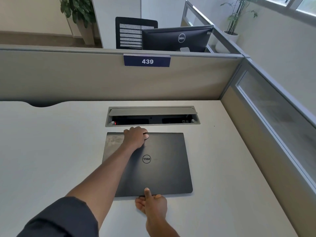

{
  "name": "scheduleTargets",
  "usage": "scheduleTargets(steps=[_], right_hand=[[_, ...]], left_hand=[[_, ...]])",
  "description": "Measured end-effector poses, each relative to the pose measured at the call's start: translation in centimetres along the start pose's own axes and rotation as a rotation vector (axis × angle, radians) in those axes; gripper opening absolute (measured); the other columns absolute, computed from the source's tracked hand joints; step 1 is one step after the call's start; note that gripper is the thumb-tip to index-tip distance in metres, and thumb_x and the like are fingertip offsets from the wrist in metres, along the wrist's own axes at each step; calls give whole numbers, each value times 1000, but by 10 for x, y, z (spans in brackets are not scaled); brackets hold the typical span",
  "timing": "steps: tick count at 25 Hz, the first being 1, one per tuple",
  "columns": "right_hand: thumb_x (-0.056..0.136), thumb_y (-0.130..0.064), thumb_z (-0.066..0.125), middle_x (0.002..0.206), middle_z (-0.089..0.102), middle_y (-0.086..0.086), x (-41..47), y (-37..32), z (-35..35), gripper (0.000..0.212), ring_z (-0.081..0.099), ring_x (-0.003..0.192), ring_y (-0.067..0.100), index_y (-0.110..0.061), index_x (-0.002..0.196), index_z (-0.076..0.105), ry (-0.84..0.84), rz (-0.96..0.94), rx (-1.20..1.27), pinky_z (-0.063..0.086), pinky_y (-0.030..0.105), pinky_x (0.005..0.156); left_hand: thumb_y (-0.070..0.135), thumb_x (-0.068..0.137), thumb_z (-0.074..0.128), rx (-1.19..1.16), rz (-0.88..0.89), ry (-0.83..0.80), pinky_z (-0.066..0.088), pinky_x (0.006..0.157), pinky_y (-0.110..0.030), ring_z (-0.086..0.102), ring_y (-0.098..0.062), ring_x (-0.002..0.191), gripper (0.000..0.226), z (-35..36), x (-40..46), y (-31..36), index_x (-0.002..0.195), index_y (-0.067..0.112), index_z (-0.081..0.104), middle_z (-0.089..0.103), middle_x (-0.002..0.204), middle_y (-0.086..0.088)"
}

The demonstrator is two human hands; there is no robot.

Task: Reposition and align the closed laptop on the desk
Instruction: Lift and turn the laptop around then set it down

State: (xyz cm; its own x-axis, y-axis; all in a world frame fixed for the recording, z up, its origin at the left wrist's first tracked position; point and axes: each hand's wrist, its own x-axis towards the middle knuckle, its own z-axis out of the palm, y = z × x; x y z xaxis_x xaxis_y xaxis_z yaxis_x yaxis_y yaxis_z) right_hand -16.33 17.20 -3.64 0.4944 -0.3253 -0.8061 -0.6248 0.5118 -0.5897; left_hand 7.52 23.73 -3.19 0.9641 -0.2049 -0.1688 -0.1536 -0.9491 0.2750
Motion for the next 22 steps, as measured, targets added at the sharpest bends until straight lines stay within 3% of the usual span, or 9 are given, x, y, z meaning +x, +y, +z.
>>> scheduleTargets(steps=[4, 8, 11, 16, 19, 22], right_hand=[[93, -10, 68, 64, 65, 23, -1, -6, -1, 25, 63, 53, 31, 8, 81, 56, 0, 14, -16, 55, 29, 44], [93, -9, 67, 67, 61, 22, 6, -9, -3, 25, 56, 57, 30, 6, 77, 55, -25, 45, -45, 53, 28, 42], [93, -6, 66, 69, 51, 21, 9, -11, -2, 19, 47, 63, 29, 4, 82, 54, -55, 88, -20, 44, 25, 42], [94, -13, 67, 68, 63, 20, 16, -15, -10, 25, 63, 51, 28, 8, 84, 60, -102, 98, -160, 58, 30, 46], [97, -12, 62, 72, 64, 22, 14, -16, -15, 23, 66, 49, 25, 8, 84, 61, -173, 88, -199, 59, 29, 46], [98, -10, 59, 75, 64, 22, 12, -19, -24, 21, 65, 51, 24, 8, 87, 62, -202, 65, -253, 57, 27, 45]], left_hand=[[33, 97, 46, -11, 23, -4, 35, 91, -41, 57, -30, 110, 26, 10, 3, -3, 106, 24, 69, 65, 112, -3], [32, 98, 49, -45, 41, 1, 35, 83, -37, 58, -30, 106, 25, 17, 5, -7, 105, 19, 69, 64, 110, -6], [29, 98, 50, -100, 52, 18, 38, 82, -35, 57, -31, 103, 24, 21, 3, -8, 102, 14, 69, 62, 108, -8], [28, 97, 52, -102, 69, 15, 44, 96, -38, 54, -33, 115, 32, 24, -12, -4, 121, 10, 62, 58, 123, -11], [32, 95, 55, -127, 82, -13, 35, 114, -39, 42, -30, 136, 52, 21, -29, -8, 143, 12, 46, 47, 146, -8], [33, 95, 55, -122, 82, 15, 25, 121, -40, 27, -26, 148, 62, 21, -48, -21, 152, 15, 35, 31, 160, -6]])
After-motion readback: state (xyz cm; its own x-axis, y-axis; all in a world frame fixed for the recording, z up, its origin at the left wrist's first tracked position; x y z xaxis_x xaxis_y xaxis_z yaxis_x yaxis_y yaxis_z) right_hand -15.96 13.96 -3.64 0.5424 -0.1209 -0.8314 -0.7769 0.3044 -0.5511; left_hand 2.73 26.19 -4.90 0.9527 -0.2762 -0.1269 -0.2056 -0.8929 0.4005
